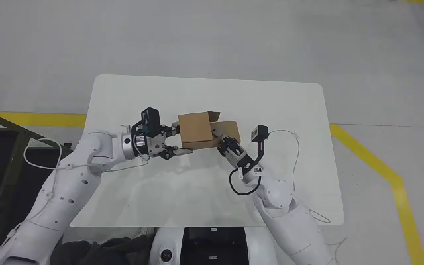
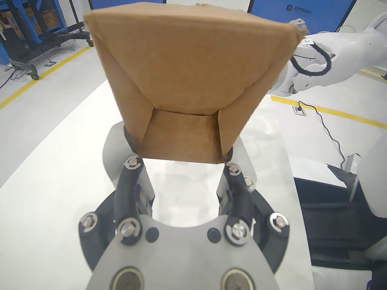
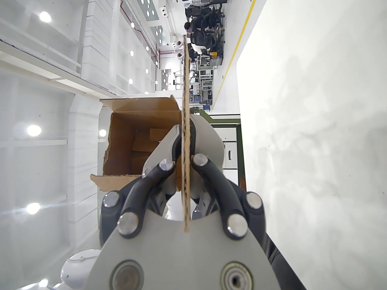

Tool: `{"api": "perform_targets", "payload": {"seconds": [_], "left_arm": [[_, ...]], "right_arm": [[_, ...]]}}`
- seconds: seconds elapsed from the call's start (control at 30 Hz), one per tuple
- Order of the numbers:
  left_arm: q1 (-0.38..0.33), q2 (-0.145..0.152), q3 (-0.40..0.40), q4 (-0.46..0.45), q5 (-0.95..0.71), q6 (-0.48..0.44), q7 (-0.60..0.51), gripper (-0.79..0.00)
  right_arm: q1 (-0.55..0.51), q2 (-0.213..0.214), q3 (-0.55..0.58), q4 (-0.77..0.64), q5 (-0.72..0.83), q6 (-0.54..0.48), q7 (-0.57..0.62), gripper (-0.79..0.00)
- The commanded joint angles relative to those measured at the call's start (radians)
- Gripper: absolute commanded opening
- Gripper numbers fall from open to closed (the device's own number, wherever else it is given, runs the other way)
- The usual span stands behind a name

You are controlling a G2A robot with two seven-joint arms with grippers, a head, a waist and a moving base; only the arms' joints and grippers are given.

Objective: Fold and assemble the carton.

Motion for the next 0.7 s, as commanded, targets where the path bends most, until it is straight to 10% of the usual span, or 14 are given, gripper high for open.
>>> {"api": "perform_targets", "payload": {"seconds": [0.0,0.13,0.33,0.67], "left_arm": [[0.002,0.000,-0.003,0.000,0.000,-0.003,0.000,-0.345],[0.005,-0.002,-0.009,0.002,-0.002,-0.007,0.000,-0.172],[0.005,-0.004,-0.016,0.007,-0.008,-0.008,-0.003,-0.145],[0.000,-0.007,-0.017,0.007,-0.016,-0.013,-0.019,-0.317]], "right_arm": [[0.001,0.000,-0.001,0.001,0.002,-0.001,0.000,-0.785],[0.003,-0.001,-0.002,0.003,0.007,-0.002,-0.004,-0.785],[0.008,-0.002,-0.007,0.005,0.008,-0.001,-0.002,-0.785],[0.013,-0.004,-0.014,0.008,0.007,-0.001,-0.002,-0.785]]}}
